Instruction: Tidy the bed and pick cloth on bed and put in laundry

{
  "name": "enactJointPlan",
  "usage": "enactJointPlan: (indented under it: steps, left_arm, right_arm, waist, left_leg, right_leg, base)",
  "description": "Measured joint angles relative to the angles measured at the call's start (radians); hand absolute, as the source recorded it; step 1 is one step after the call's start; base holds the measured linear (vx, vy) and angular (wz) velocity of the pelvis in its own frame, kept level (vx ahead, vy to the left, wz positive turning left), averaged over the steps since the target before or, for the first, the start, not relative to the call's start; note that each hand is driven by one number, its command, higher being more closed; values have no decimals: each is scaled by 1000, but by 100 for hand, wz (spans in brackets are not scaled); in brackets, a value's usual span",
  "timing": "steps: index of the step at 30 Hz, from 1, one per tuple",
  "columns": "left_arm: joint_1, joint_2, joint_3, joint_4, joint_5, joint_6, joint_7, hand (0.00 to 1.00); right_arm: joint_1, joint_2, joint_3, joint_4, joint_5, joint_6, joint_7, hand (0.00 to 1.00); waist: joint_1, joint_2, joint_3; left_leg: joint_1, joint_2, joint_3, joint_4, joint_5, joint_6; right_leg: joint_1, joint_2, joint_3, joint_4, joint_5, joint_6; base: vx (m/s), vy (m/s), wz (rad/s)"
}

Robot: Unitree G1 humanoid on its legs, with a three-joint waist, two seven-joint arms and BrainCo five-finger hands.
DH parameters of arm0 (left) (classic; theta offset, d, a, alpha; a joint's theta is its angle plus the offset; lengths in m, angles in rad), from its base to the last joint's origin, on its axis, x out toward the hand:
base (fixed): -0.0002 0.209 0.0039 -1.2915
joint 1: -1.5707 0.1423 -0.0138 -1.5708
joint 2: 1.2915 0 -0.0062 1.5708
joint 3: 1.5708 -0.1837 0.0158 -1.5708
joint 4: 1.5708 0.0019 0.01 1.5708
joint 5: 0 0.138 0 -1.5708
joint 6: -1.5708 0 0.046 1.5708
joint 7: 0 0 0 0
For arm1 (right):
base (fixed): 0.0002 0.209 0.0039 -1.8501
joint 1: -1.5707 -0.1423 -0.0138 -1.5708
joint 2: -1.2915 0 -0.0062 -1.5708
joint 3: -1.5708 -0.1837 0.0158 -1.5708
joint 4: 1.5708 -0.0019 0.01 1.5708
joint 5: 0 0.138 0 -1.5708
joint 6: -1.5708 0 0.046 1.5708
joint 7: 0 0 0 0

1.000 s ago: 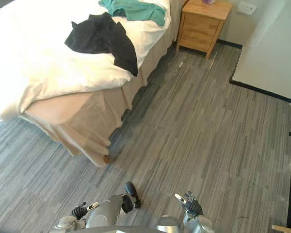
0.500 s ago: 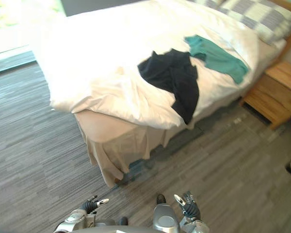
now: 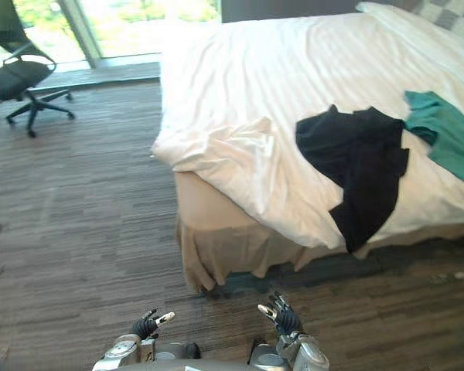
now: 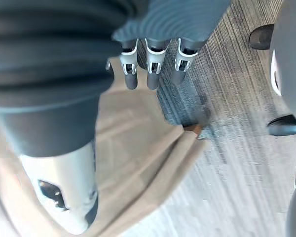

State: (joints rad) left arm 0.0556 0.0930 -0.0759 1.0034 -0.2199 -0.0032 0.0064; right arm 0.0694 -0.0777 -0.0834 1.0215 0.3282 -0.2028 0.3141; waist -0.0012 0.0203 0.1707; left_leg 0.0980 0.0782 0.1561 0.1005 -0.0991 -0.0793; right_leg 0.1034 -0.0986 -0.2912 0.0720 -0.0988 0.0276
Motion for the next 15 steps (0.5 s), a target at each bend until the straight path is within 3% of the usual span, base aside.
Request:
enactJointPlan:
  steps: [5,9,11,15]
  left_arm:
    - [2,6,-1,10,-19,21,4,0]
    - [8,16,2,43,-191,21,41,0]
    - [25,19,25,43,-286,3,49,0]
    - [54,16,147,37,-449,-74,95,0]
  right_arm:
    - [22,1,-10,28,13,3,-43,0]
    - [43,14,-31,28,21,0,-49,0]
    - [47,22,-41,25,21,-1,-53,0]
    - [77,20,-82,15,22,8,-52,0]
  waist:
    - [-8,-7,-10]
    - [-6,-18,-25]
    - [-7,-26,-29]
    - [-10,-31,-32]
  left_leg:
    - [32,-7,-4,-113,51,25]
    - [43,-9,-5,-170,87,25]
    - [43,-10,-8,-190,101,26]
    - [41,-15,-26,-202,101,20]
  right_leg:
    - [13,3,-38,-23,10,10]
    - [13,9,-47,-52,30,11]
    - [15,14,-53,-72,39,19]
    - [31,14,-71,-96,50,21]
  base:
    - [-69,2,22]
    - [-78,-1,6]
    - [-69,-4,7]
    - [-27,12,12]
